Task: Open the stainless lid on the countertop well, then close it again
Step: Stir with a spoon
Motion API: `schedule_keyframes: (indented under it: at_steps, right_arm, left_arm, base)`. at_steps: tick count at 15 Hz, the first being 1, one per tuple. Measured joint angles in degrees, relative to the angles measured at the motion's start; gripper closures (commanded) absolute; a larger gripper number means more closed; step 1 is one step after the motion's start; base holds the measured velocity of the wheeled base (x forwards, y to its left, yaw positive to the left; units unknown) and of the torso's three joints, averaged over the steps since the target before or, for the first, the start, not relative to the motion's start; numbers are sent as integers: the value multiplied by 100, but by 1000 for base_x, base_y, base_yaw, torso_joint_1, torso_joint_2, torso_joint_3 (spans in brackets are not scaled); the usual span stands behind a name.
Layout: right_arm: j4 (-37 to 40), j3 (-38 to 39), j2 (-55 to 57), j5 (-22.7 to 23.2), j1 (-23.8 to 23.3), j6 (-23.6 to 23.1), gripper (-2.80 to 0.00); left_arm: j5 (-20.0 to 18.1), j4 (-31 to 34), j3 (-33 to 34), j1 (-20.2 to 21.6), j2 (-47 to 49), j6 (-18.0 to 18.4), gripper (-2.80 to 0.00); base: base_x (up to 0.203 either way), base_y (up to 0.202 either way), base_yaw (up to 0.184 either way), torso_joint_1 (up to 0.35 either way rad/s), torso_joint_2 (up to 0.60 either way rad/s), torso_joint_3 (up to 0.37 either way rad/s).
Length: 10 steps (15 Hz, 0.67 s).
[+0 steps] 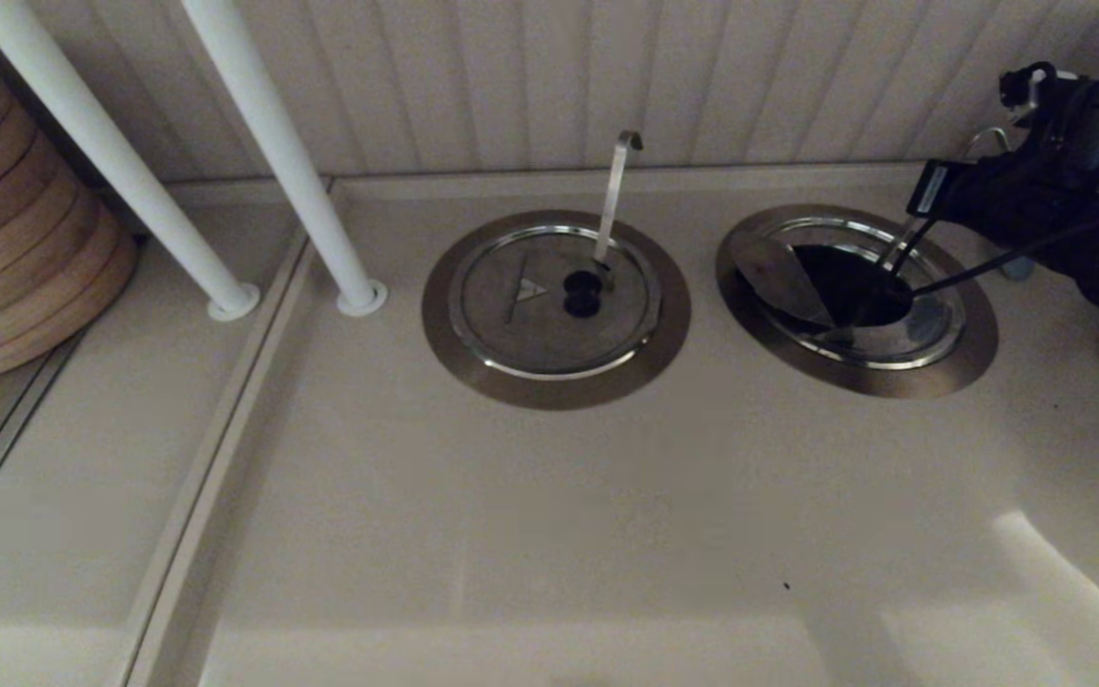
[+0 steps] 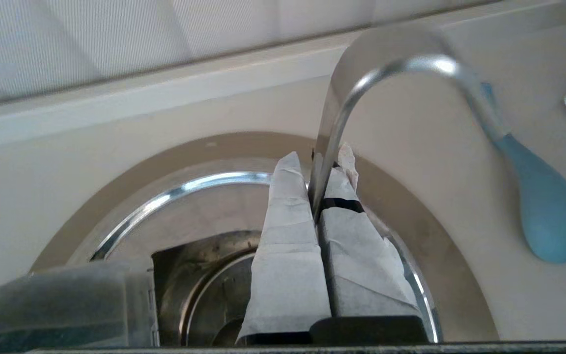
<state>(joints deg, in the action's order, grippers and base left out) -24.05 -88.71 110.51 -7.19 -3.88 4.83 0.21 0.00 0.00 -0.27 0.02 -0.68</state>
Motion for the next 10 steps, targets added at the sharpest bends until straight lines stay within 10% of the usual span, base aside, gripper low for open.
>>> schedule_keyframes:
  at_steps: [10]
  right_arm:
    - [-343,-158,-1,-278,16,366,0]
  left_arm:
    - [1,0,0,0,0,4,0]
  base:
    - [0,0,0,0,0,0]
